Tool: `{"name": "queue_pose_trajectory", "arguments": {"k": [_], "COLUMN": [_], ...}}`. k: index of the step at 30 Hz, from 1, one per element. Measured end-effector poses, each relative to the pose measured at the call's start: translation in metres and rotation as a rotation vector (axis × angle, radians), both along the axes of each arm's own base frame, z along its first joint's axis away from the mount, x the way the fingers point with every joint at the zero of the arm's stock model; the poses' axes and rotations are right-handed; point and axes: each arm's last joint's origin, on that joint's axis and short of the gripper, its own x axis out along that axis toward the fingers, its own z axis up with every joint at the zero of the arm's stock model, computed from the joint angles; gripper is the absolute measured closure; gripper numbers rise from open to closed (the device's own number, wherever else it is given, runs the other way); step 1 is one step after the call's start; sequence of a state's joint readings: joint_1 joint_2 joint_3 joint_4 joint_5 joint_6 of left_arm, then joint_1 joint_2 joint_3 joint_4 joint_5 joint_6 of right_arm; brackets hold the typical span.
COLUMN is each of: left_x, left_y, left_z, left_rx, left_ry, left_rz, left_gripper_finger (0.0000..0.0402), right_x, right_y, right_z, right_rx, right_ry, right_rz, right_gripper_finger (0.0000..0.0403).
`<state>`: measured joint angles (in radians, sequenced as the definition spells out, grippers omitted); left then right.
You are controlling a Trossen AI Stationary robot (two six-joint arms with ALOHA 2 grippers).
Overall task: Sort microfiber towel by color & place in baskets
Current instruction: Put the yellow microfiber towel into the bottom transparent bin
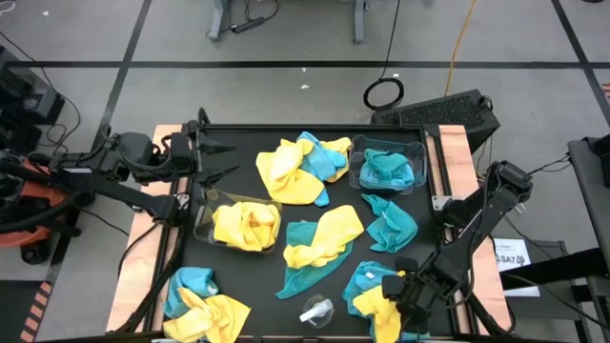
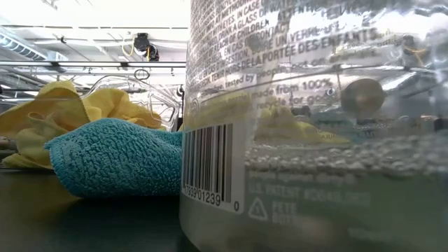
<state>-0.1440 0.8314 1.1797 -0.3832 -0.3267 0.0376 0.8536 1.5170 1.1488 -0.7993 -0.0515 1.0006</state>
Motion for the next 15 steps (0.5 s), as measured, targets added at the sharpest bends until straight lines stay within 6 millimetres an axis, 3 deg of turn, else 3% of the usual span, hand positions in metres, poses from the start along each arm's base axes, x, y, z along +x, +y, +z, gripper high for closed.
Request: {"name": "queue_pose_trajectory", "arguments": {"k": [15], "left_x": [0.0], "left_y": [0.0], "left_z": [0.0], "left_rx": [0.0], "left_ry": [0.0], "left_rz": [0.0], "left_gripper_finger": [0.0181], "right_x": [0.006], "right_y": [-0.072], "right_z": [0.067], "right_rx": [0.029], "right_ry": [-0.352], "right_rz": [-0.12], "right_gripper_finger": [0.0402]}}
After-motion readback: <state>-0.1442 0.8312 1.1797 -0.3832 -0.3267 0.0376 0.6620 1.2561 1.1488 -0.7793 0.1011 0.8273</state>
